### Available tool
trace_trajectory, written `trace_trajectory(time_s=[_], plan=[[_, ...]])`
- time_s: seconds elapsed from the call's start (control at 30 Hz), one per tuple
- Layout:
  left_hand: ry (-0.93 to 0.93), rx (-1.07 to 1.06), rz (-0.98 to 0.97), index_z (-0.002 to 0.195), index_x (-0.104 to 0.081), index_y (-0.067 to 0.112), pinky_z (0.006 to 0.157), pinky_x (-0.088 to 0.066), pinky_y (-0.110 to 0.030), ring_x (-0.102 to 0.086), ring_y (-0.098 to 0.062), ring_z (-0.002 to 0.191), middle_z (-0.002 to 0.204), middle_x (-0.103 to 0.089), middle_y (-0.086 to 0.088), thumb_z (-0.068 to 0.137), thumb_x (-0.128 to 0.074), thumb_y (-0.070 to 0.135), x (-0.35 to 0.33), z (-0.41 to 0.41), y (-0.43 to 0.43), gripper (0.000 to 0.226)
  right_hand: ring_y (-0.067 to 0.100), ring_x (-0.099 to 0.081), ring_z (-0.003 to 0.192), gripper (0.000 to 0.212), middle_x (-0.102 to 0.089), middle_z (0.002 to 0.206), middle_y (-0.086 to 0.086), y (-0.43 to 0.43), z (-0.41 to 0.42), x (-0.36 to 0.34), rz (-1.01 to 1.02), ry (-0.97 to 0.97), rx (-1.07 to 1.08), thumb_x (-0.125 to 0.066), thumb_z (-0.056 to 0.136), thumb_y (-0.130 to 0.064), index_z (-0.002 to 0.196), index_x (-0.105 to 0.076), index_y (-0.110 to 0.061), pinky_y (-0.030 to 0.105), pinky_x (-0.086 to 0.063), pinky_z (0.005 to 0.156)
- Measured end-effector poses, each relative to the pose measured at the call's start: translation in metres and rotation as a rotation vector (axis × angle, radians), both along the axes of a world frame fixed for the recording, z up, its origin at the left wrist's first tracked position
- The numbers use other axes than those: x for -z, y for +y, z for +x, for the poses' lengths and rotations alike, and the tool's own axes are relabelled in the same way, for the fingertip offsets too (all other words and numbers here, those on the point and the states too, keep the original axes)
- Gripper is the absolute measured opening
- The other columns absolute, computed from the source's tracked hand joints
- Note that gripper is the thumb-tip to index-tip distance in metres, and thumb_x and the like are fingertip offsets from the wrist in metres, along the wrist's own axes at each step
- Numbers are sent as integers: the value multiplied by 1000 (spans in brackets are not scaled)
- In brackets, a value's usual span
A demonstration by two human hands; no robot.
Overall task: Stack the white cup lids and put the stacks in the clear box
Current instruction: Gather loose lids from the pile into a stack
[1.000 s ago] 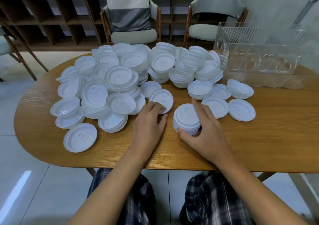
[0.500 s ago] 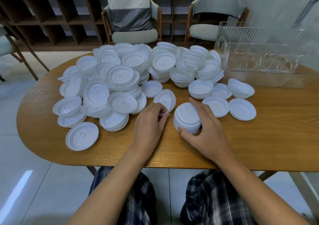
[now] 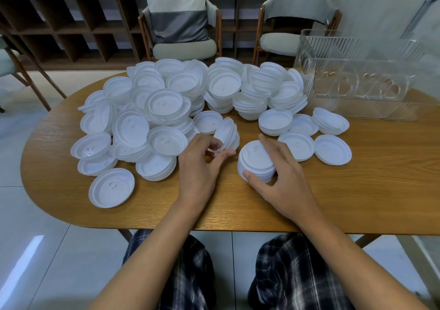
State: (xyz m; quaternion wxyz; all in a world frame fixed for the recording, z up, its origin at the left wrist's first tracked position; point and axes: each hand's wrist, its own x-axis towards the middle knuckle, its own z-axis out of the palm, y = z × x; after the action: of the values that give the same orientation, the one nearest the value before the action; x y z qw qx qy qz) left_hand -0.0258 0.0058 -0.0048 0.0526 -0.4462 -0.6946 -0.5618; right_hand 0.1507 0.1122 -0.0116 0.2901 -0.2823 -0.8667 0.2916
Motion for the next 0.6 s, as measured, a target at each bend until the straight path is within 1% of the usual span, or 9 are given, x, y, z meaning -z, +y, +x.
trace_trajectory(time_s=[0.1,0.2,0.23,0.33,0.37,0.43,0.5,0.57,0.6], plan=[[-33,29,35,92,-69,10,74,-53,-19,-64,-7,82,87,-65,9,87,-85,18,-1,3,-1,19,3,-41,142,85,-46,150,-11,0,0,-1,-13,12,0,-77,89,-48,160,-37,-27,17,-34,112],[-160,66,100,108,-66,22,72,-53,-14,-69,-5,85,90,-69,20,91,-82,14,-6,9,-3,25,2,-41,142,87,-47,151,-11,0,-1,-1,-18,16,5,-77,88,-50,161,-35,-28,21,-36,113],[-179,83,122,118,-64,26,70,-54,-16,-71,-8,84,91,-70,19,92,-81,14,-7,10,-4,32,2,-41,142,88,-47,151,-11,0,-1,-1,-20,14,7,-77,88,-51,161,-34,-28,20,-36,114],[-189,162,140,141,-52,33,67,-61,-34,-72,-18,72,85,-66,14,99,-71,12,-9,12,-6,50,-1,-39,143,90,-46,152,-12,0,-1,-2,-33,15,2,-78,88,-53,162,-31,-30,19,-34,114],[-192,181,139,144,-50,31,68,-63,-37,-71,-16,70,84,-63,19,101,-68,10,-10,12,-6,51,-1,-39,143,91,-46,152,-12,1,-1,-2,-33,17,1,-78,88,-53,162,-30,-31,19,-34,114],[-221,188,146,145,-51,24,69,-63,-35,-69,-11,66,82,-57,21,104,-62,7,-9,11,-4,46,-1,-39,143,92,-47,153,-11,1,-2,-2,-30,19,0,-78,88,-53,163,-30,-30,19,-33,115],[-263,187,161,144,-53,21,67,-61,-28,-66,-12,63,81,-51,14,106,-58,7,-9,9,-4,41,-2,-38,143,92,-46,153,-12,1,-2,-2,-28,21,-3,-78,88,-53,163,-30,-30,15,-31,114],[-299,197,160,141,-55,23,64,-59,-27,-70,-26,65,85,-54,2,107,-56,8,-11,10,-4,37,-4,-37,143,92,-46,154,-13,1,-2,-2,-26,23,-7,-79,88,-52,163,-30,-30,8,-27,112],[-321,202,164,140,-56,21,62,-57,-25,-72,-27,66,88,-55,-3,107,-56,7,-13,11,-4,35,-5,-37,142,92,-46,153,-13,1,-2,-2,-24,24,-9,-79,88,-52,163,-30,-30,6,-26,111]])
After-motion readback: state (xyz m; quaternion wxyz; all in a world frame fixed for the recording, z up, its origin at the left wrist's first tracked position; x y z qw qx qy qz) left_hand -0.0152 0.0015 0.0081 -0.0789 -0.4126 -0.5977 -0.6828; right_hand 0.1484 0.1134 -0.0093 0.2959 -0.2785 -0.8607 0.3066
